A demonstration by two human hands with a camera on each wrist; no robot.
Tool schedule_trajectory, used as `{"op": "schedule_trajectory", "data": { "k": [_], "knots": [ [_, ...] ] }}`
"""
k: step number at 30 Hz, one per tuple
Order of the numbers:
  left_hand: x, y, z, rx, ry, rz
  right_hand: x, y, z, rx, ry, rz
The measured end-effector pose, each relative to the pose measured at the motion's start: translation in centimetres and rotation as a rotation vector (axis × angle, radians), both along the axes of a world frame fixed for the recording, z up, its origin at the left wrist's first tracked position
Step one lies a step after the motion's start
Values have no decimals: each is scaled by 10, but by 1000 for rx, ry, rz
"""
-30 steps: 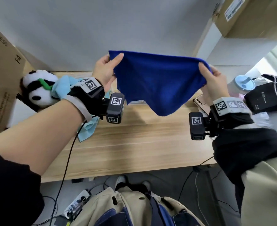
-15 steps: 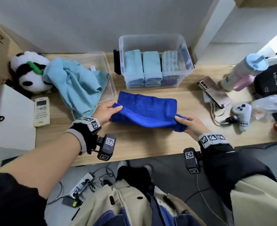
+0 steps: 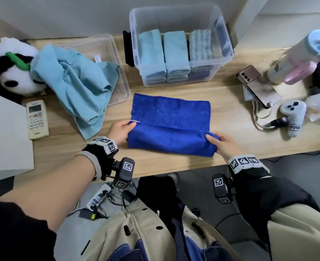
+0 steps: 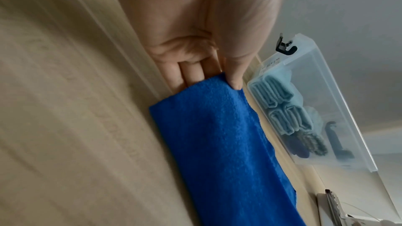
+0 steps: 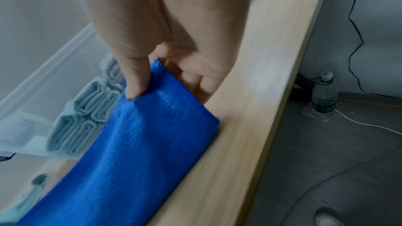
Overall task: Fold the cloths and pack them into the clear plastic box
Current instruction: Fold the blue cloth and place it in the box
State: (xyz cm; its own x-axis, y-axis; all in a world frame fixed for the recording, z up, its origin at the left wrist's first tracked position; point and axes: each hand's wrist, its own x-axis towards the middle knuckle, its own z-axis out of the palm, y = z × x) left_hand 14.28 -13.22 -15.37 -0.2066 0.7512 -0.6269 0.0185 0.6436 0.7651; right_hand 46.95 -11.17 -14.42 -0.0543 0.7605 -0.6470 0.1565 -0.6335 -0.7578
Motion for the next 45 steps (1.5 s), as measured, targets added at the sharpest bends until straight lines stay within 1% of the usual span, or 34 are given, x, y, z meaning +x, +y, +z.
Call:
{"op": "schedule_trajectory", "data": {
  "k": [5, 8, 15, 22, 27, 30, 34, 37, 40, 42, 43, 45],
  "knots": [
    [-7, 26, -1, 57, 38, 23, -4, 27, 6, 94, -46, -35],
    [-7, 44, 1, 65, 25, 30, -8, 45, 8, 113, -70, -44],
    [-9, 77, -4, 42, 15, 39, -13, 83, 5, 80, -67, -60],
    [-9, 98, -12, 2, 29, 77, -19, 109, -6, 45, -147, -57],
    [-8, 108, -14, -17, 28, 68, -24, 120, -10, 36, -173, -65],
    [-8, 111, -15, -9, 36, 95, -29, 123, -12, 71, -272, -78],
    [-7, 111, -10, 37, 104, 172, -26, 126, -15, 118, -470, -202],
    [-8, 102, -14, 48, 255, 213, -23, 119, -13, 102, -638, -147],
    [-9, 90, -17, -1, 407, 204, -28, 111, -4, 71, -729, -3],
    [-9, 83, -18, -57, 456, 169, -31, 107, -1, -19, -722, 127],
    [-11, 79, -21, -80, 457, 159, -32, 105, -2, -79, -705, 159],
    [-17, 73, -25, -101, 445, 162, -35, 99, -1, -177, -662, 159]
  ]
}}
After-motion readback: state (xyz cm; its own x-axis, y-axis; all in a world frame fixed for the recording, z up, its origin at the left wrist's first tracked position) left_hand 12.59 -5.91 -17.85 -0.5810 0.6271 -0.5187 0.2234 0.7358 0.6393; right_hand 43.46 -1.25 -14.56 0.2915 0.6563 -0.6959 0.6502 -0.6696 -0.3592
